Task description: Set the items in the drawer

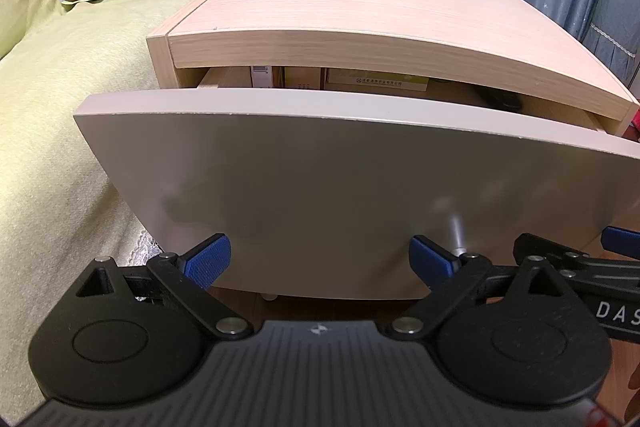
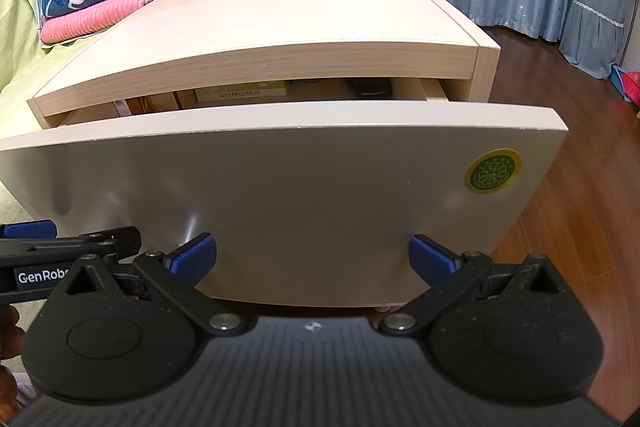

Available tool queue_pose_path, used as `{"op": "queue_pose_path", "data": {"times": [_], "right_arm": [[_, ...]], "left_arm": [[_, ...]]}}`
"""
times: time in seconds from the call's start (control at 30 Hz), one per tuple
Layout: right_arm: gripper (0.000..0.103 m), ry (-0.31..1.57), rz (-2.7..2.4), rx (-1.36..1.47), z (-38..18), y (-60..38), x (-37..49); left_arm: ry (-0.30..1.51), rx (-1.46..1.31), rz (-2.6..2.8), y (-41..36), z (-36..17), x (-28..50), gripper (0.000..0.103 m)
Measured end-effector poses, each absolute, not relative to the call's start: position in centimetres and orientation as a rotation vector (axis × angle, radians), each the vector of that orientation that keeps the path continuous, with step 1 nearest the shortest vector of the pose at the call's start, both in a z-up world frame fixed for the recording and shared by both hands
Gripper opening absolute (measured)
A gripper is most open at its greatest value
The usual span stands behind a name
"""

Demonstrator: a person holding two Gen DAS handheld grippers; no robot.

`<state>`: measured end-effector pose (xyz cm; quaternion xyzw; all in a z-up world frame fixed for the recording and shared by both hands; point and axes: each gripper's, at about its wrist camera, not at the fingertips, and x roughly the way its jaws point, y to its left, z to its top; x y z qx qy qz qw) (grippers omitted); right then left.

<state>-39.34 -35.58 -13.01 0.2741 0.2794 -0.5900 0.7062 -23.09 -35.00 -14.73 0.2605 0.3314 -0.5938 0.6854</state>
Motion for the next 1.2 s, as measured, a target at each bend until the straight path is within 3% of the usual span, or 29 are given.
{"op": "queue_pose_path", "data": {"times": [1.2], "right_arm": [[0.102, 0.611, -1.318, 0.587, -13.12, -36.53, -39.32]], "left_arm": [[0.749, 0.564, -1.335, -35.83, -14.72, -22.27, 0.097]]}}
